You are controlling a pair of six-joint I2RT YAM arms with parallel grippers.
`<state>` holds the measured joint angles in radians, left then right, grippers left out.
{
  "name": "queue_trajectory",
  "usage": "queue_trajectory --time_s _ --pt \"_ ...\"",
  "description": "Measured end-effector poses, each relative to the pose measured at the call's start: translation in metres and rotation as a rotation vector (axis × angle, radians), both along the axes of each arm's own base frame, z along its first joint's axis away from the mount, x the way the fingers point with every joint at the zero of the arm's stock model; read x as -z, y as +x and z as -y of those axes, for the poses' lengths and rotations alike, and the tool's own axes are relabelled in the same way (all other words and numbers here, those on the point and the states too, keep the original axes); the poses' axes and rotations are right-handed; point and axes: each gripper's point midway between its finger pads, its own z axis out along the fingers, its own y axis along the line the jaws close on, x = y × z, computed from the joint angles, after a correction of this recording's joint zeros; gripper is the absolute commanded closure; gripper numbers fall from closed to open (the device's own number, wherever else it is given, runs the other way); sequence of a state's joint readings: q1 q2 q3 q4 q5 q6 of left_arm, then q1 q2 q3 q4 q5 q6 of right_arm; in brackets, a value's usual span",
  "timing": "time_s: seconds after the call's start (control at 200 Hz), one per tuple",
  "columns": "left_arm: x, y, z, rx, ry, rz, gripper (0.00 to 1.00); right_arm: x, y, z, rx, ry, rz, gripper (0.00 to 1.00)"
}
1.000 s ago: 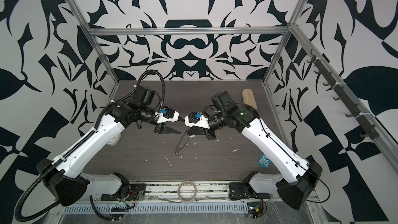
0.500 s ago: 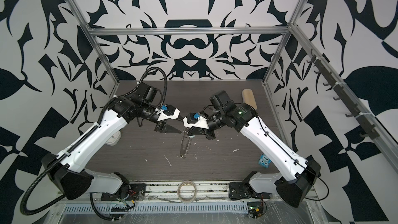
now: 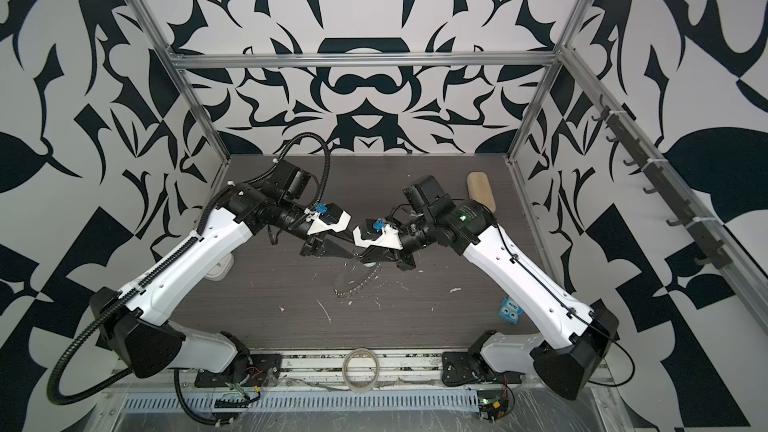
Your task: Remove the keys from the keyring
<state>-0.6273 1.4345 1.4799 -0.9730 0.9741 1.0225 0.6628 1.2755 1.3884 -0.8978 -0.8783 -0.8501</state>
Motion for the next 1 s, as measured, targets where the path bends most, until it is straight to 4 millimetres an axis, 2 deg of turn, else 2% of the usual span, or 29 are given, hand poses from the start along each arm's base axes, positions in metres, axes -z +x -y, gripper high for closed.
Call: queue_trajectory --time_s 0.135,0.42,0.715,1.0 --pt "0.0011 -0.0007 0.0014 0.007 0.0 -0.009 0.64 0.0 0.0 0.0 -0.001 0.0 0.002 1.0" --pt "0.0024 -0.0036 0.004 0.021 -0.001 -0.02 0.74 0.0 0.0001 0.0 -0.001 0.0 0.003 1.0" --pt "0.0036 -0.0068 0.0027 0.026 0.008 -0.028 1.0 0.0023 0.0017 0.0018 0.01 -0.013 0.002 1.0" --pt "0.0019 -0.0087 0.0012 0.024 0.009 -0.028 1.0 -0.0004 0.0013 0.0021 0.01 0.002 -0.003 1.0"
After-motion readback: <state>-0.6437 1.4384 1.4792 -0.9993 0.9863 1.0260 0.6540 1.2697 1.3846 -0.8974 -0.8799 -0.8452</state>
